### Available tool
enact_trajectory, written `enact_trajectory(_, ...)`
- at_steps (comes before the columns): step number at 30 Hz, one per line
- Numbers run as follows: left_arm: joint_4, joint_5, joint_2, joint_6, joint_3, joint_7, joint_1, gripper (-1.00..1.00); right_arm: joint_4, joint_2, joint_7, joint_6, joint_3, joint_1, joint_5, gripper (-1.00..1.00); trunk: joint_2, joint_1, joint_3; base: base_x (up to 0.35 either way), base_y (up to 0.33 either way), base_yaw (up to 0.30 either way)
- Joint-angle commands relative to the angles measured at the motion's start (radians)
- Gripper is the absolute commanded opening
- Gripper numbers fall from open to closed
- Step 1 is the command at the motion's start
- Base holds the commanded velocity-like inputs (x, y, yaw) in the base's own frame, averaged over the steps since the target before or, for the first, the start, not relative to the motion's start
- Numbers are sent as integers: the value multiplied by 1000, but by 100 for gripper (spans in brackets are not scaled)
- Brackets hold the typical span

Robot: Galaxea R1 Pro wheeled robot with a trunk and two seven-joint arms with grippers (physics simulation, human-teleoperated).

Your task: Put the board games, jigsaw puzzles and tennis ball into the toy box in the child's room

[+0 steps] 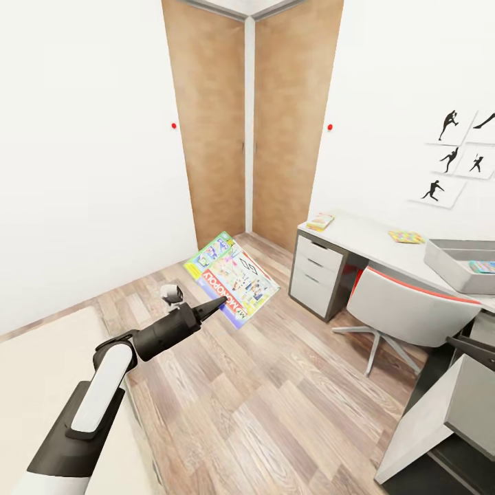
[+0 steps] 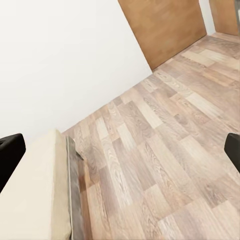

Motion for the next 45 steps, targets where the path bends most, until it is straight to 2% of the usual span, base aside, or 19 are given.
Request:
enact_trajectory(1, 0, 5, 0, 5, 0, 0, -1, -100, 0, 0, 5, 10, -1, -1, 2, 100, -1, 0, -1, 5, -15, 0)
enact_trajectory(25, 0, 5, 0, 5, 0, 0, -1, -100, 0, 0, 6, 10, 0, -1, 2, 100, -1, 0, -1, 1, -4, -10)
enact_trajectory(45, 0, 5, 0, 5, 0, -1, -1, -100, 0, 0, 6, 10, 1, -1, 1, 100, -1, 0, 7, 0, 0, -228)
